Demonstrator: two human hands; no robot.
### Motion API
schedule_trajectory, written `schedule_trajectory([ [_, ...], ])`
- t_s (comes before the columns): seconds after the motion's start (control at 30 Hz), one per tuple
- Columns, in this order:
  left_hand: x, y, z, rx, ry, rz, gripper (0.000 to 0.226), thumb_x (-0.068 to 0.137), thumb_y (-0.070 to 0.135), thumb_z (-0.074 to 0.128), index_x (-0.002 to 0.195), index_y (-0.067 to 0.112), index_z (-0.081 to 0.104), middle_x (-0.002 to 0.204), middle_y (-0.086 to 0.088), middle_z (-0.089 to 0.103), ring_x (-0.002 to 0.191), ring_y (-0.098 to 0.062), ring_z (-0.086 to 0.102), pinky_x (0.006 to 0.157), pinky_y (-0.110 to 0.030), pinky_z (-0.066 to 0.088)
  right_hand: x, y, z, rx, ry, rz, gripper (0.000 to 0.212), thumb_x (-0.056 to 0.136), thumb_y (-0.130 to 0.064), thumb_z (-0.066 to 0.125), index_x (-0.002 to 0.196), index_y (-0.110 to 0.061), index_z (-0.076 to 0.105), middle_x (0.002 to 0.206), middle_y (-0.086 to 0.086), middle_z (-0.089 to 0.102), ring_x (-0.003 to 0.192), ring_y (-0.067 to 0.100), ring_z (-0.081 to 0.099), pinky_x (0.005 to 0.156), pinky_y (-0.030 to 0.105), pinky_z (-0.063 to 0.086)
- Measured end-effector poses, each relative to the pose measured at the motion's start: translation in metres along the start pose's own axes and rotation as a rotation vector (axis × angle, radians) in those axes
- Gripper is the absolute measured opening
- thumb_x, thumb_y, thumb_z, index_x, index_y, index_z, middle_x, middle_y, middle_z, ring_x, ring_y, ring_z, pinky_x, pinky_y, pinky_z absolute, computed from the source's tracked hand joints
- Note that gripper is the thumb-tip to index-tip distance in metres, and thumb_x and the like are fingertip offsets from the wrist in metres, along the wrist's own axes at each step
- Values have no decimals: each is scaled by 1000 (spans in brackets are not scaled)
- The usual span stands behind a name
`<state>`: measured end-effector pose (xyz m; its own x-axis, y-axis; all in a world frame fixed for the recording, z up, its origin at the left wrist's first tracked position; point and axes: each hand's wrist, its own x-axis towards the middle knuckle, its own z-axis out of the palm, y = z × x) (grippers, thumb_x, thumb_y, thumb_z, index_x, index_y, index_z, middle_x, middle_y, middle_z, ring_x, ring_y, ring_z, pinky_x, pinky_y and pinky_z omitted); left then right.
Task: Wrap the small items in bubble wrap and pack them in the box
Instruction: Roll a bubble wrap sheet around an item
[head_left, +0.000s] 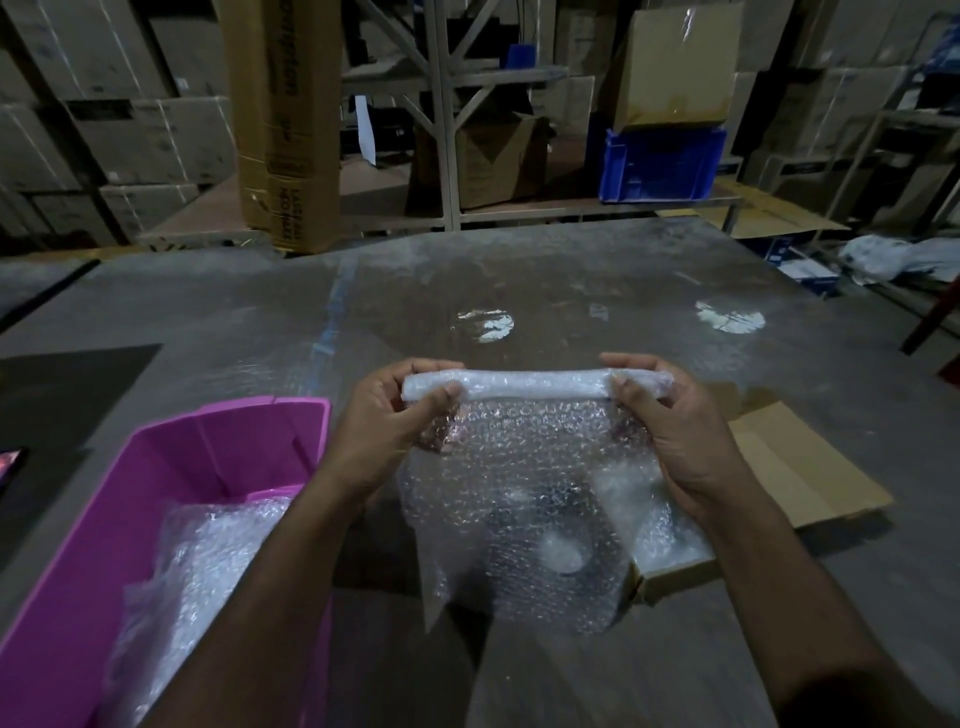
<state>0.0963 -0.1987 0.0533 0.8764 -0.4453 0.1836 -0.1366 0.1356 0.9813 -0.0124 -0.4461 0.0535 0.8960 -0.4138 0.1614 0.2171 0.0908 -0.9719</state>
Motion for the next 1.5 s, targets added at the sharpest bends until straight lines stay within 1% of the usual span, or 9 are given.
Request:
schedule_trajectory([
  [0.2, 1, 0, -2, 56, 17, 2, 27, 88, 24, 70, 109, 8, 72, 81, -3, 69, 64, -12, 61, 54, -28, 54, -4, 1, -1, 2, -25, 22, 28, 91, -13, 69, 119, -16, 69, 93, 5, 73, 72, 15, 65, 63, 26, 58],
  [0.4, -1, 2, -5, -32, -5, -3, 25, 82, 12, 70, 106, 6, 73, 89, -8, 75, 76, -14, 69, 62, -23, 58, 1, 6, -4, 44, 0, 17, 20, 87, 7, 66, 95, -10, 74, 97, 4, 77, 86, 22, 65, 69, 25, 58],
  [0.57, -1, 2, -1, -100, 39, -22, 23, 80, 14, 74, 103, 8, 75, 90, -11, 76, 77, -19, 72, 65, -30, 61, 2, 6, -9, 106, -104, 49, 32, 72, -19, 83, 103, -13, 76, 107, 9, 75, 96, 19, 66, 89, 31, 57],
  [0.7, -2, 4, 2, 3, 57, 64, 38, 78, 6, 77, 114, 14, 71, 93, -5, 75, 77, -15, 70, 67, -25, 59, 3, 6, -5, 53, -49, 5, 32, 71, -26, 82, 103, -21, 76, 106, 1, 74, 94, 11, 65, 77, 22, 56],
  [0.8, -1, 5, 1, 37, 57, 96, 60, 77, -1, 78, 131, 19, 60, 91, -5, 70, 75, -14, 67, 71, -25, 59, 4, 7, -6, 23, -30, 7, 45, 73, -14, 80, 117, -19, 70, 107, -1, 72, 93, 11, 65, 85, 27, 57],
  [0.97, -1, 2, 0, -12, 43, 61, 31, 70, 10, 82, 98, 22, 74, 93, 4, 74, 85, -12, 69, 78, -23, 59, 5, 4, -8, 92, -65, 13, 49, 60, -22, 87, 107, -19, 73, 94, 7, 72, 86, 17, 65, 86, 30, 59],
  [1.07, -3, 2, -1, -12, -63, -5, 48, 77, 11, 77, 124, 15, 65, 113, -7, 75, 102, -22, 72, 86, -34, 61, 5, 3, -5, 119, -41, 7, 30, 71, -13, 81, 99, -15, 71, 90, 4, 75, 81, 17, 70, 71, 29, 62],
  [1.3, -6, 2, 8, 19, -79, -13, 26, 92, -1, 63, 115, 8, 72, 82, -1, 73, 62, -4, 55, 54, -13, 45, 7, 6, -5, 122, -4, -20, 17, 72, -9, 76, 85, -20, 74, 92, 3, 75, 80, 14, 68, 71, 25, 60],
  [1.5, -5, 3, -3, -132, -135, -61, 35, 79, 2, 72, 113, 11, 73, 106, -9, 75, 88, -14, 69, 75, -24, 59, 8, 9, -5, 132, 25, 2, 31, 89, 15, 58, 80, -10, 74, 104, 4, 76, 88, 13, 73, 72, 19, 57],
])
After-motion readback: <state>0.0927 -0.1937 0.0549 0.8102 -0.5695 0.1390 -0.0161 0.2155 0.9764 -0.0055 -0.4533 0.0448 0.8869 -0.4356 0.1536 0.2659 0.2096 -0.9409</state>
